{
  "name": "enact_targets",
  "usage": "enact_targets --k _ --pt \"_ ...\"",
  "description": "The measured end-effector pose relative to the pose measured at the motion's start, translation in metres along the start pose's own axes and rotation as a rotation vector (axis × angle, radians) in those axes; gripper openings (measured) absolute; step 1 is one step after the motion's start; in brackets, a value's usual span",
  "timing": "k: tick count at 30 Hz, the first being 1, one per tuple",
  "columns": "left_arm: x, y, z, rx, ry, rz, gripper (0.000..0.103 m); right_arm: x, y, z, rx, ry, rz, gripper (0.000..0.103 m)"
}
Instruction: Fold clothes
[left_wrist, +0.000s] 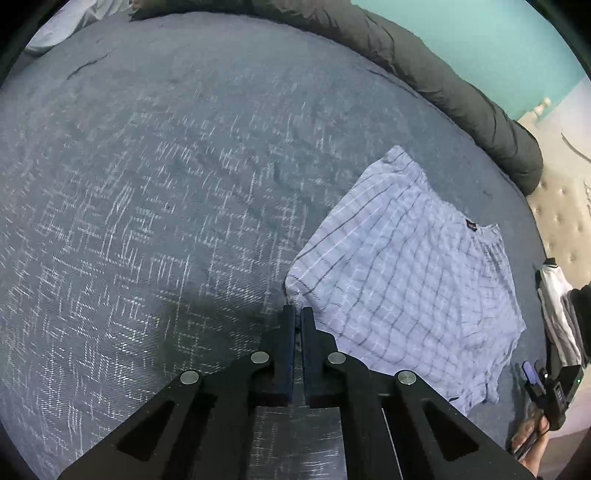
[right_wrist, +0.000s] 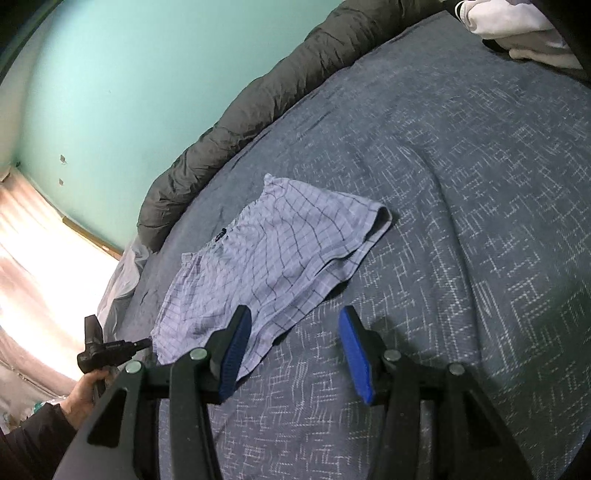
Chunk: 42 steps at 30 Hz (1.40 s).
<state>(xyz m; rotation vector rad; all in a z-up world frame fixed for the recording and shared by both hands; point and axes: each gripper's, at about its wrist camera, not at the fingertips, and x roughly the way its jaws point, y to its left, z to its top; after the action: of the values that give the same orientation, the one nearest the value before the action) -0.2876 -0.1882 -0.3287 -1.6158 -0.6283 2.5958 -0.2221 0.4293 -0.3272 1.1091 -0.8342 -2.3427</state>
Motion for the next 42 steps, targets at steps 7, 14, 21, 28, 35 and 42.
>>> enact_targets --k 7,14,21,28,35,42 --pt "-0.005 -0.020 0.007 0.029 -0.007 -0.010 0.003 -0.004 -0.004 -0.002 0.020 -0.007 0.021 0.050" --pt "-0.015 -0.035 0.011 0.050 -0.021 -0.031 0.002 -0.006 -0.002 -0.002 0.021 -0.015 0.042 0.050" --pt "-0.026 -0.054 0.016 0.084 -0.025 -0.051 0.002 -0.008 -0.003 -0.002 0.032 -0.030 0.046 0.050" --pt "-0.030 -0.094 0.023 0.147 -0.025 -0.099 0.002 -0.008 -0.002 -0.002 0.032 -0.039 0.049 0.051" --pt "-0.023 -0.175 0.034 0.241 -0.011 -0.160 0.002 -0.011 -0.005 0.002 0.052 -0.051 0.057 0.051" --pt "0.003 -0.302 0.034 0.382 0.039 -0.239 0.002 -0.015 -0.012 0.007 0.077 -0.066 0.074 0.051"
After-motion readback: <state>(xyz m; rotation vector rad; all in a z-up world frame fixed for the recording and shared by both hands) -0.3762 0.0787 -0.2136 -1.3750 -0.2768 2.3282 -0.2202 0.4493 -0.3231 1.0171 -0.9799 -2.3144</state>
